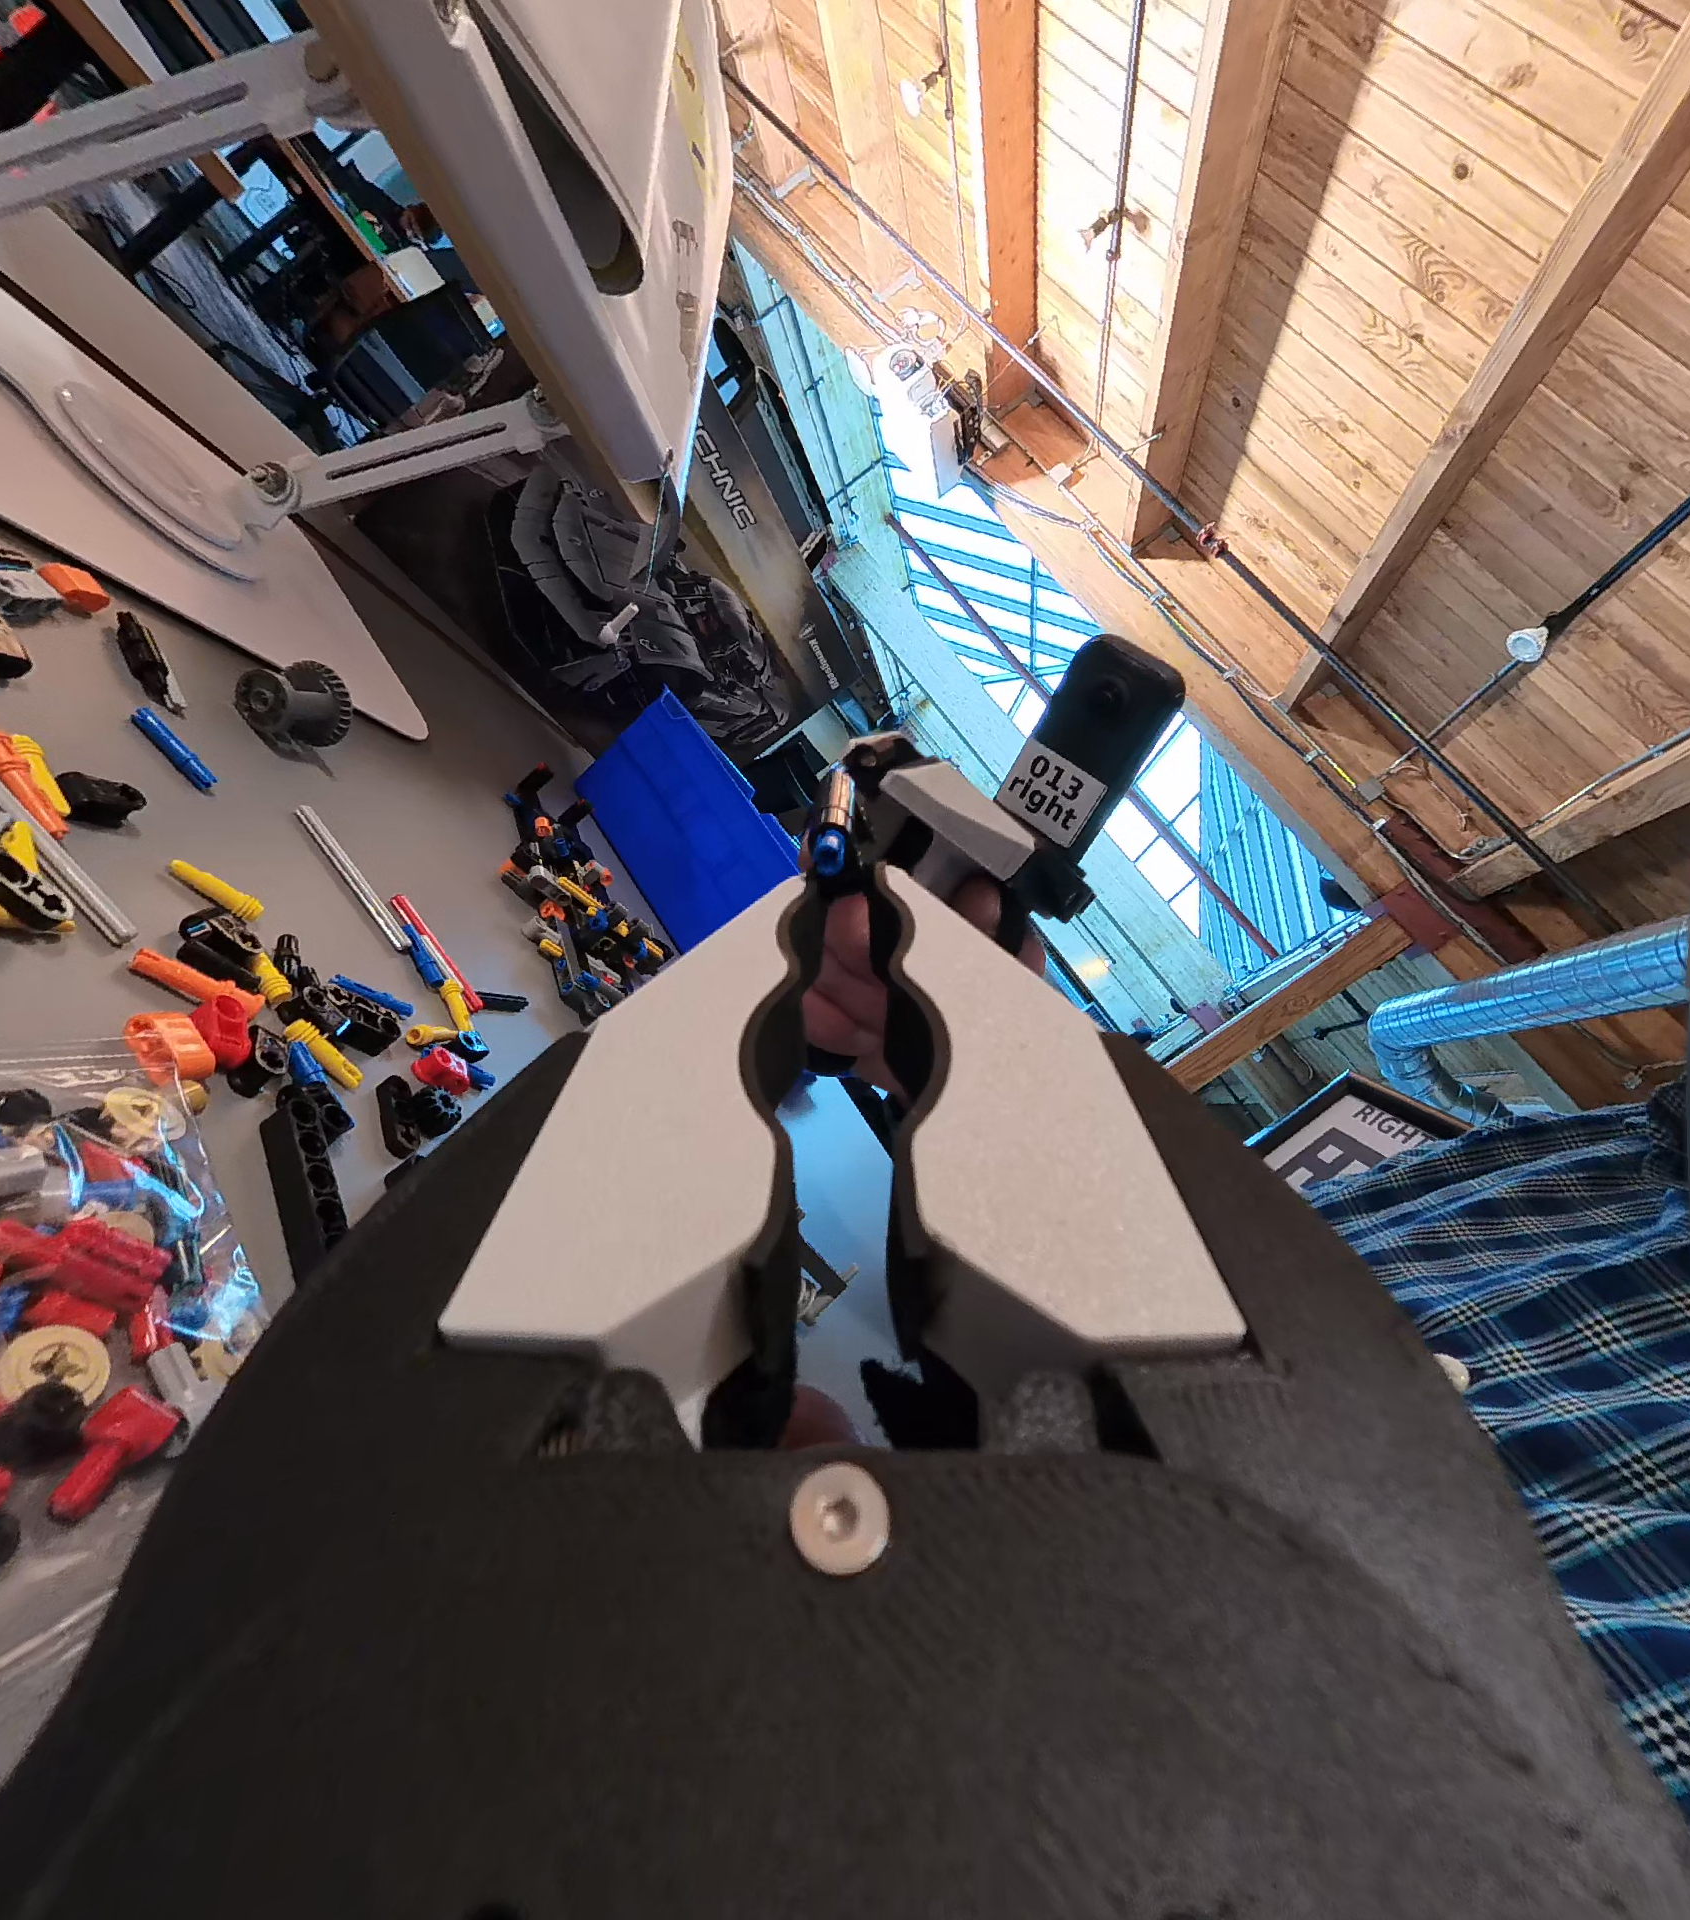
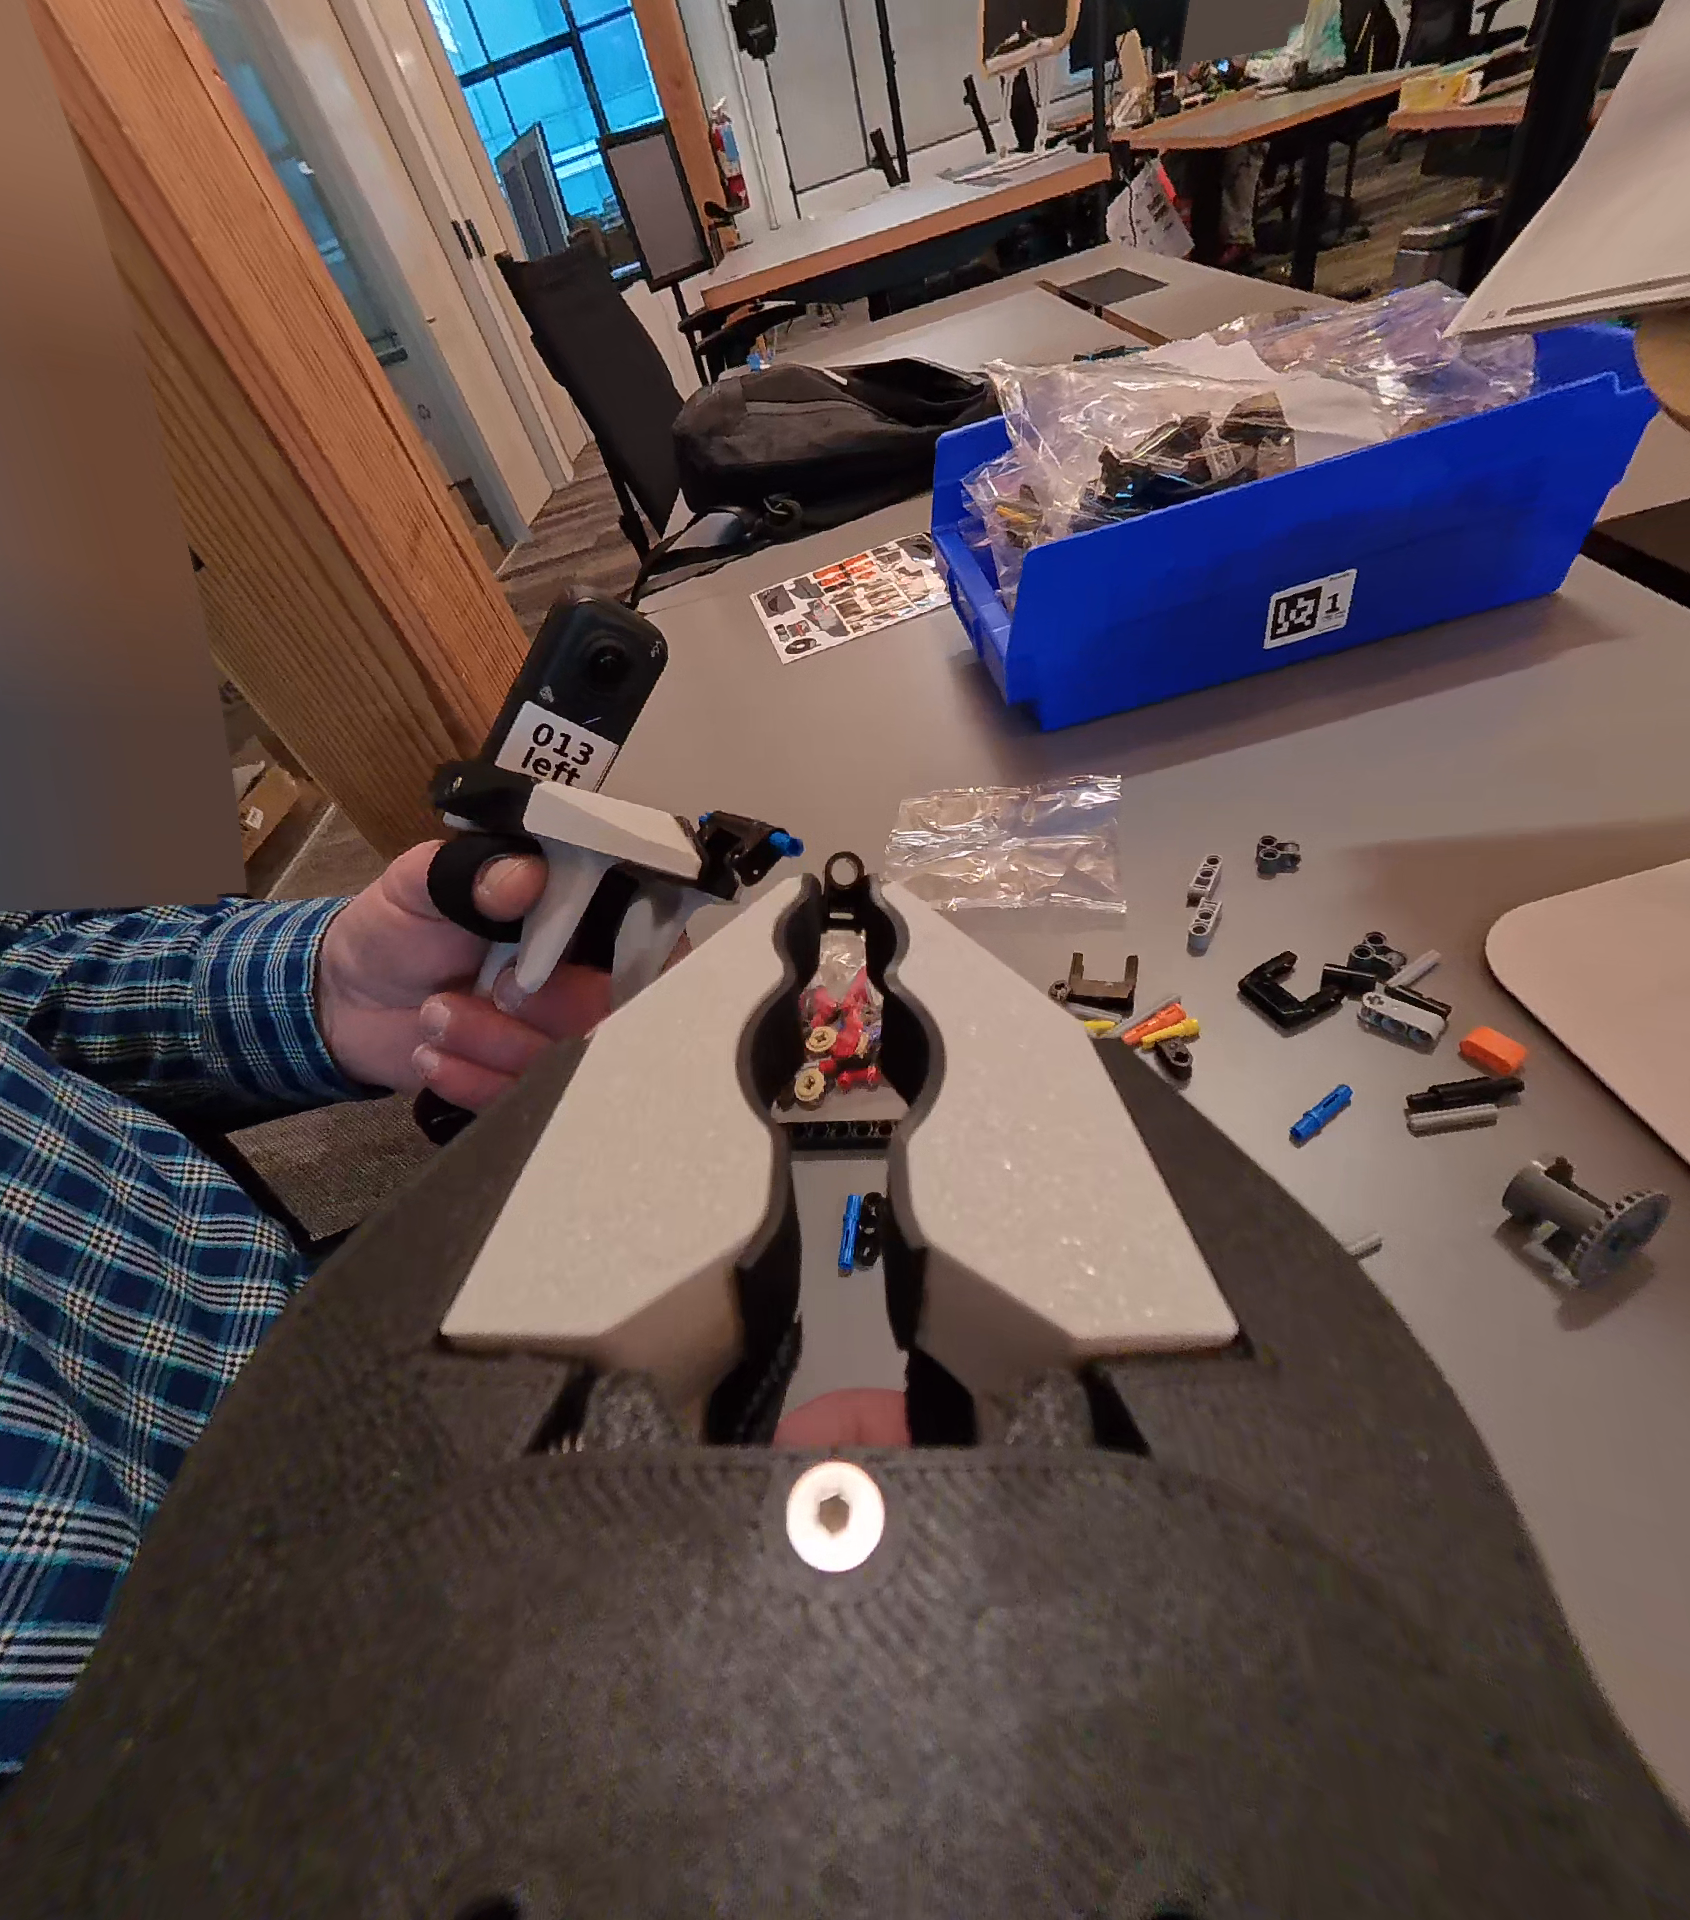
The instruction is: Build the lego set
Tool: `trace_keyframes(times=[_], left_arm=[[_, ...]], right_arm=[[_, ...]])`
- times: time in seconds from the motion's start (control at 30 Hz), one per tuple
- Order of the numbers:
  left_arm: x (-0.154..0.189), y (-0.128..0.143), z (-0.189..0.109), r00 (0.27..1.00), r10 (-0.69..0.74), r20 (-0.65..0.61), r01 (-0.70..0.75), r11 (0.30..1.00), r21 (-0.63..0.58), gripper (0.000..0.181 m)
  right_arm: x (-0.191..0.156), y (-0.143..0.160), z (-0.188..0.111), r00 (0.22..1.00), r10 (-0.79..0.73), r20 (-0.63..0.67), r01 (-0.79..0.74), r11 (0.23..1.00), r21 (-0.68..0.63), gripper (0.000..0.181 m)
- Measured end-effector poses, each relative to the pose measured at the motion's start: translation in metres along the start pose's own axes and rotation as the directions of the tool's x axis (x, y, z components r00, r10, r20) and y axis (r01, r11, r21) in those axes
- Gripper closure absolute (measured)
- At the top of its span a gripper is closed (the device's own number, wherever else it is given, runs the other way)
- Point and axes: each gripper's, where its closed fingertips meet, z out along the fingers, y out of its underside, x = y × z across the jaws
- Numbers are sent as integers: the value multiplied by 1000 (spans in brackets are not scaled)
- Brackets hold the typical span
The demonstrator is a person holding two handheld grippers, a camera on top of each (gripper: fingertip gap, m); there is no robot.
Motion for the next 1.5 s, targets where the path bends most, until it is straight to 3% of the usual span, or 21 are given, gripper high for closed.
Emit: trace_keyframes(times=[0.23, 0.4, 0.53, 0.6, 0.67, 0.7, 0.83, 0.93, 0.97, 1.07, 1.23, 1.4, 1.5], left_arm=[[-1, 1, 0, 1000, 6, 4, -6, 1000, -5, 176], [1, 4, 2, 996, 85, 26, -85, 996, -31, 176], [-1, 9, 4, 965, 249, 80, -242, 966, -89, 176], [0, 11, 6, 911, 398, 111, -382, 913, -142, 176], [2, 11, 7, 805, 578, 134, -549, 811, -202, 177], [2, 11, 7, 715, 684, 145, -644, 725, -245, 177], [9, 12, 8, 241, 967, 85, -887, 255, -384, 177], [2, 25, 8, -70, 996, -57, -883, -89, -461, 177], [-4, 32, 7, -138, 983, -118, -859, -178, -481, 176], [-26, 55, 4, -258, 931, -258, -773, -359, -523, 177], [-56, 95, -1, -350, 814, -464, -640, -570, -516, 177], [-79, 110, -10, -346, 743, -573, -562, -653, -507, 174], [-79, 110, -10, -349, 734, -582, -565, -661, -494, 170]], right_arm=[[-1, 3, 3, 999, 30, 10, -30, 1000, -7, 176], [-5, 6, 6, 999, 43, 27, -43, 999, -19, 176], [-6, 7, 5, 994, 99, 43, -98, 995, -22, 176], [-5, 6, 3, 989, 140, 54, -140, 990, -4, 176], [-2, 5, -2, 977, 206, 60, -207, 978, 9, 176], [-3, 4, -4, 969, 232, 80, -235, 972, 20, 176], [-8, 8, -12, 934, 331, 133, -335, 942, 10, 176], [-9, 24, -14, 920, 375, 113, -371, 927, -55, 176], [-7, 31, -16, 921, 377, 93, -371, 925, -79, 176], [-3, 55, -24, 925, 378, 27, -369, 915, -165, 176], [-5, 95, -28, 936, 350, -39, -342, 876, -339, 176], [1, 117, -29, 950, 307, -63, -301, 839, -454, 176], [4, 124, -30, 958, 279, -67, -275, 823, -496, 177]])
